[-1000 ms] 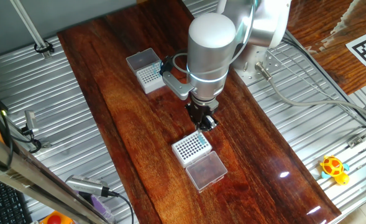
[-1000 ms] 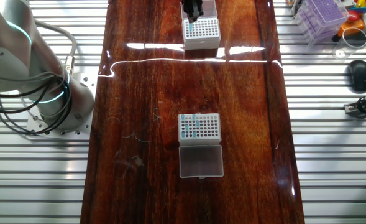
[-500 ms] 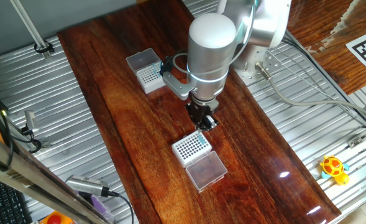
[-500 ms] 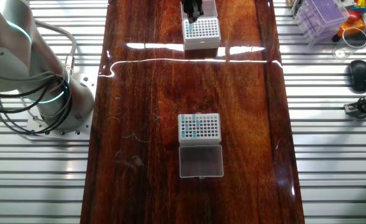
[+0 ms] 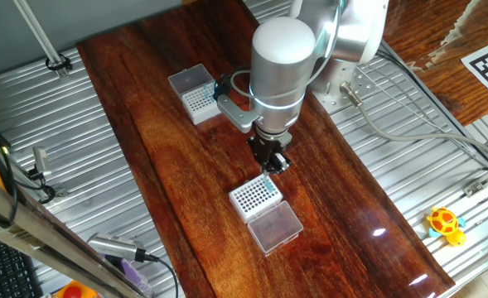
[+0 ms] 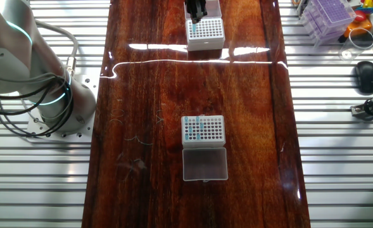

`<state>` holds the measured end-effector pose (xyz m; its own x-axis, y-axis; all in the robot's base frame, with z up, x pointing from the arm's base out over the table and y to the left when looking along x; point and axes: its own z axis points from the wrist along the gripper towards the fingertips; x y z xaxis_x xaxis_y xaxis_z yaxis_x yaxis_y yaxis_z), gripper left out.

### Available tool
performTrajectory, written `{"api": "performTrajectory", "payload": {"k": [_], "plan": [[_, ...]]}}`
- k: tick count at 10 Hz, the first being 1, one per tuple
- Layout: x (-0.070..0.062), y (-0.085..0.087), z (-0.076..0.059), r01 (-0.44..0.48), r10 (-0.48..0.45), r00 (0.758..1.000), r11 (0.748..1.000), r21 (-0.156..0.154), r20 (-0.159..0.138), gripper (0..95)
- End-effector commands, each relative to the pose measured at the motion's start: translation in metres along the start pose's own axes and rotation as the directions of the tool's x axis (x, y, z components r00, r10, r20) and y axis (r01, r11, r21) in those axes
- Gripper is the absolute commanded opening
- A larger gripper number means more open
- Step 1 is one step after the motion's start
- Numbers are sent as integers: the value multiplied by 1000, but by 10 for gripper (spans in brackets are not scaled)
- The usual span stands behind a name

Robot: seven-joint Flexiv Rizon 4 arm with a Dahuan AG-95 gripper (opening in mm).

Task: Transfer all medium pipette tips from one holder to another

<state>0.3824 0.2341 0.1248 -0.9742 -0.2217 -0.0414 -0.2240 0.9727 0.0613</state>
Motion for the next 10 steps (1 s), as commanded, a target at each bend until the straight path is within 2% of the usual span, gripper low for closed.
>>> {"api": "performTrajectory", "payload": {"k": [1,10], "plan": [[1,-1,0,1,-1,1000,1000,2,2,0],[3,-5,2,2,-2,1000,1000,-4,11,0]]}}
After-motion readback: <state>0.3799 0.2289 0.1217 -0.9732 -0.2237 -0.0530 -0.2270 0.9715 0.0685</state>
